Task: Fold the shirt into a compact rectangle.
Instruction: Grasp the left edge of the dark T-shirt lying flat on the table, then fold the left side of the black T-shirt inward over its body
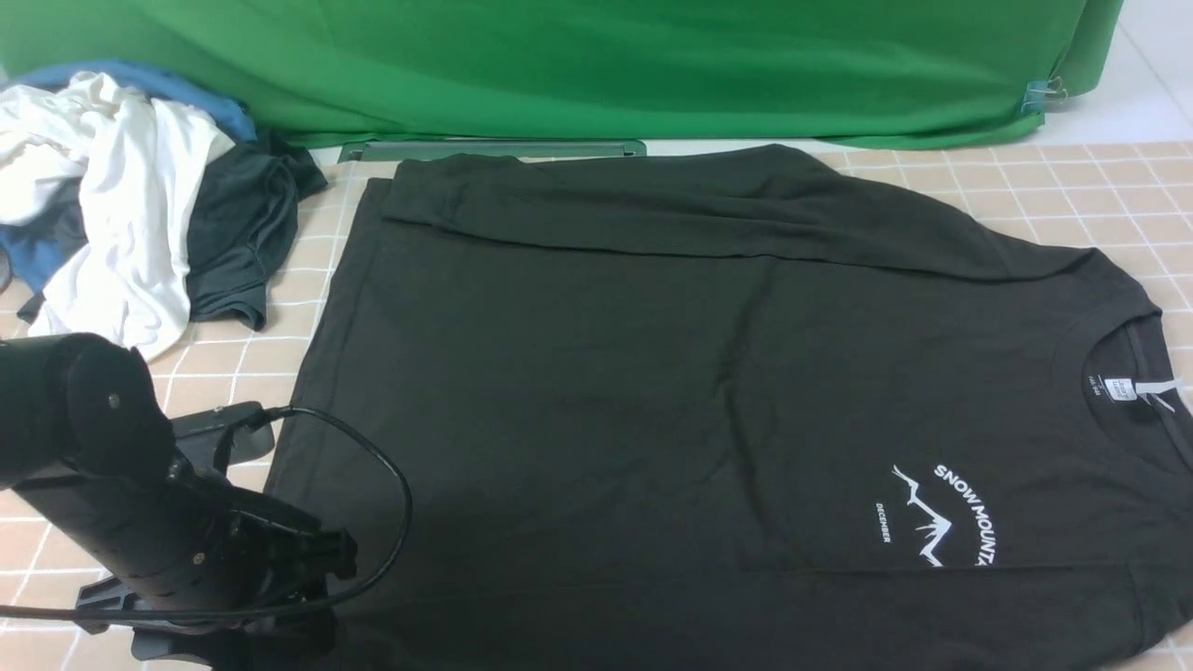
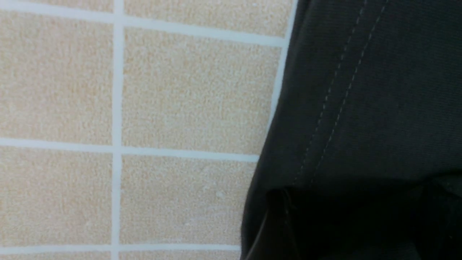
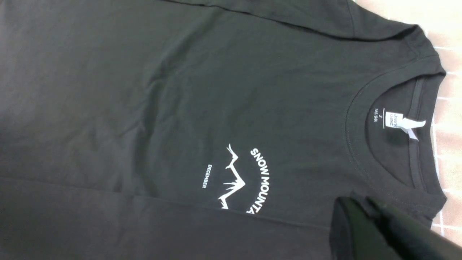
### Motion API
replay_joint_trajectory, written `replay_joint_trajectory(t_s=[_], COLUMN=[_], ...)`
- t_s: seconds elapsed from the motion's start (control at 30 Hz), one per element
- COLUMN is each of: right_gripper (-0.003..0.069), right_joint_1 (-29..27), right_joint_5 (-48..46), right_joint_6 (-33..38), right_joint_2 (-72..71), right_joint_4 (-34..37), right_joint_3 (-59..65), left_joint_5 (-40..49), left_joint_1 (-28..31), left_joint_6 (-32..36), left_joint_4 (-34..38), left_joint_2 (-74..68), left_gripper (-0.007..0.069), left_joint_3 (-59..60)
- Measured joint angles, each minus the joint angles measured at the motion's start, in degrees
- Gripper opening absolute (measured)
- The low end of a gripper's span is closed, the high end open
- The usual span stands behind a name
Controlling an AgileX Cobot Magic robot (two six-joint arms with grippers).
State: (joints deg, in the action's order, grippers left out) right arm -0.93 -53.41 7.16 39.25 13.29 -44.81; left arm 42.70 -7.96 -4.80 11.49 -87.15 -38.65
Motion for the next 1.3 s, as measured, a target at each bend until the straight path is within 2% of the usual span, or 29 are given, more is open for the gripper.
replay_joint_trajectory(t_s=[0.13,0.23,0.47,0.53,1.07,1.3], right_gripper=[0.0038,0.0043,0.0053,0.0055,0.0076,0.0078], right_joint_1=[0.0,0.0,0.0,0.0,0.0,0.0], right_joint_5=[0.1,0.2,0.4,0.4,0.6,0.9], right_joint_6=[0.0,0.0,0.0,0.0,0.0,0.0], right_joint_2=[0.0,0.0,0.0,0.0,0.0,0.0], right_joint_4=[0.0,0.0,0.0,0.0,0.0,0.0], right_joint_3=[0.0,0.0,0.0,0.0,-0.1,-0.1], left_joint_5=[0.2,0.6,1.1,1.1,6.6,8.3], left_joint_1=[0.0,0.0,0.0,0.0,0.0,0.0], left_joint_6=[0.2,0.2,0.3,0.3,-1.4,-4.0], left_joint_4=[-0.3,-0.6,0.5,1.0,1.2,0.0], left_joint_2=[-0.2,-0.2,-0.4,-0.5,6.5,6.8], left_gripper=[0.0442,0.0381,0.0098,0.0042,0.0031,0.0031], left_joint_3=[-0.1,-0.1,-0.1,-0.1,-3.7,-15.4])
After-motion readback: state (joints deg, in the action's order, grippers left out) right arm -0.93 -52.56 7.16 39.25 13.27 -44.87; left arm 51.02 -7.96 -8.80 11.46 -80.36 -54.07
